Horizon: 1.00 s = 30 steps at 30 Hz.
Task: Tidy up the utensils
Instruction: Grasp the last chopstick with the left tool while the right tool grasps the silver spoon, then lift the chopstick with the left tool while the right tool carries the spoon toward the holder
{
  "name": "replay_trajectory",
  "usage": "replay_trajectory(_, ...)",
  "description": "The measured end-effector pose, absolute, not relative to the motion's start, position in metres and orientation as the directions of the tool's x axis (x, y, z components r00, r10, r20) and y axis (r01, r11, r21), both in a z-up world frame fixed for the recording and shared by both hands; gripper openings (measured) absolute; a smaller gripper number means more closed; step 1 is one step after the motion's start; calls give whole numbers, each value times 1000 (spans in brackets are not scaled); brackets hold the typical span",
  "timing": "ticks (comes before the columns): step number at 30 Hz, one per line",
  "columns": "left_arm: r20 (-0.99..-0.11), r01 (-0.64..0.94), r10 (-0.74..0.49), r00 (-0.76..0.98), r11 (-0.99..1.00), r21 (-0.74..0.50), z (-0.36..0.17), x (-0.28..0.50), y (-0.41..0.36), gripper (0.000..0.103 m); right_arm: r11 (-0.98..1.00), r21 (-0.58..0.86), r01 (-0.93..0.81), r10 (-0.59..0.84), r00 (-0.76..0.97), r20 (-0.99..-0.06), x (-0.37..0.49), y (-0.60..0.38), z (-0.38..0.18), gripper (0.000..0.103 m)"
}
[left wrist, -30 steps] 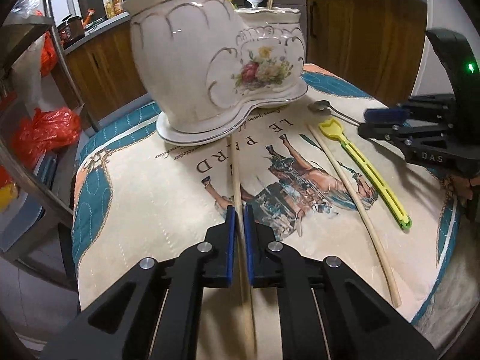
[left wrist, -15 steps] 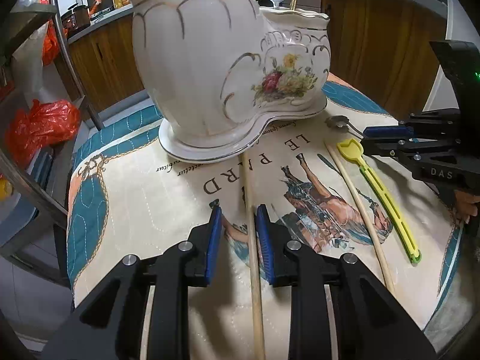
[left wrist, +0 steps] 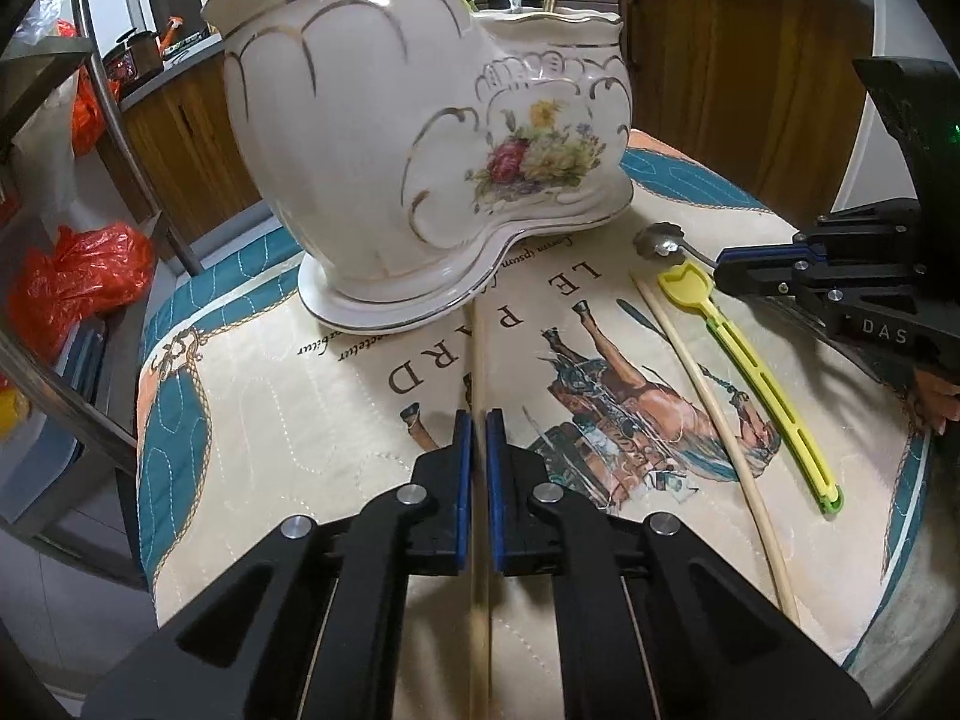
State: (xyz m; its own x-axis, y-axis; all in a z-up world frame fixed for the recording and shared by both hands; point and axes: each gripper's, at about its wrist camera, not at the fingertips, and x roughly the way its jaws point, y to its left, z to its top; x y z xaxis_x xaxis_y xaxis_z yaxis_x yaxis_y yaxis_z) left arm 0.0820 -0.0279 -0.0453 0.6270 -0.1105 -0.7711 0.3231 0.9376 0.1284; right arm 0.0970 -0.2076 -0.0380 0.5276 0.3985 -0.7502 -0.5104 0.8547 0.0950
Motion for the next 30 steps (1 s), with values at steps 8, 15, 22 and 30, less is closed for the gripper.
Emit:
replay_trajectory(8, -774, 325, -92, 626, 934, 152, -45, 80, -32, 5, 874, 98, -477, 407, 605, -685, 86, -219, -23, 4)
replay_trajectory(15, -776, 313, -50, 629, 930, 193, -43, 80, -40, 5, 877, 146, -457, 451, 681, -576, 78, -236, -3, 4)
replay_trajectory(22, -771, 302, -18, 637, 926, 227, -37, 73, -48, 5, 874, 119, -470, 465, 743, -481, 62, -238, 14, 4)
replay_trajectory(30, -759, 302, -19, 651, 924, 235, -29, 65, -45, 5, 876, 83, -476, 464, 781, -419, 55, -234, 21, 4)
